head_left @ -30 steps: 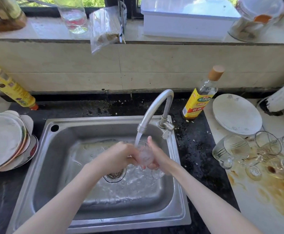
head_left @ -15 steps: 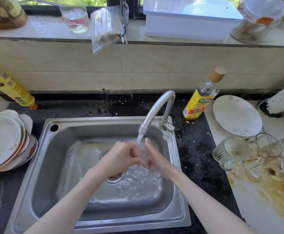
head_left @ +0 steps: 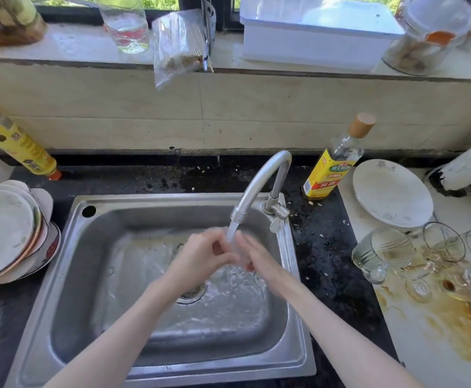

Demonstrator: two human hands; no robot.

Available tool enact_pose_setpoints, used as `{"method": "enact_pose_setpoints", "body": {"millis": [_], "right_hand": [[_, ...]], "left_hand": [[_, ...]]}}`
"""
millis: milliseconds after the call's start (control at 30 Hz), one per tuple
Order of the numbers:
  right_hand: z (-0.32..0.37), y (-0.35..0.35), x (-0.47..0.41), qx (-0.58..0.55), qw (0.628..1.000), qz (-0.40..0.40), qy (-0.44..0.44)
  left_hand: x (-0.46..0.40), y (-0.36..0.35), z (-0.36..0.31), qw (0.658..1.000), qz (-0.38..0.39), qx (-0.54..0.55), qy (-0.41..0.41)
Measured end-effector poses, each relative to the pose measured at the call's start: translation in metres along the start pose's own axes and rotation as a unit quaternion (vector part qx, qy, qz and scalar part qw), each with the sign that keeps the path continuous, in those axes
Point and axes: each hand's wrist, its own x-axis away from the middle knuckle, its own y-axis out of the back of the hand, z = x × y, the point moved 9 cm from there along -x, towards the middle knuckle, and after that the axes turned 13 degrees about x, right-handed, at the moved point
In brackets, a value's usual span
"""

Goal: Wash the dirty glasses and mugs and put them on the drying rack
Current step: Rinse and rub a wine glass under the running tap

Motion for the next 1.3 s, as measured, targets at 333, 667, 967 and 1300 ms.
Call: {"method": "enact_pose_setpoints", "body": {"millis": [333,667,967,1300], "right_hand": [[-0.02,-0.02,0.005,-0.002,0.98,0.15,-0.131],[-0.011,-0.011,0.007,-0.025,0.995,0.057,-0.071],[-0.023,-0.044,0.005,-0.166,0.95,0.193,-0.181],[-0.013,-0.017,0.019,0.178,0.977,0.057,-0.103]], "left_hand": [[0.016,-0.03,-0.012,0.949,0.258,-0.177,-0.035],[0.003,0.004,0.002,0.995,0.082,-0.001,-0.06],[0.016,-0.011,0.03,0.952,0.08,0.29,0.051],[0.005,-0.022,0.077,0.848,-0.138,0.475,0.19]]}}
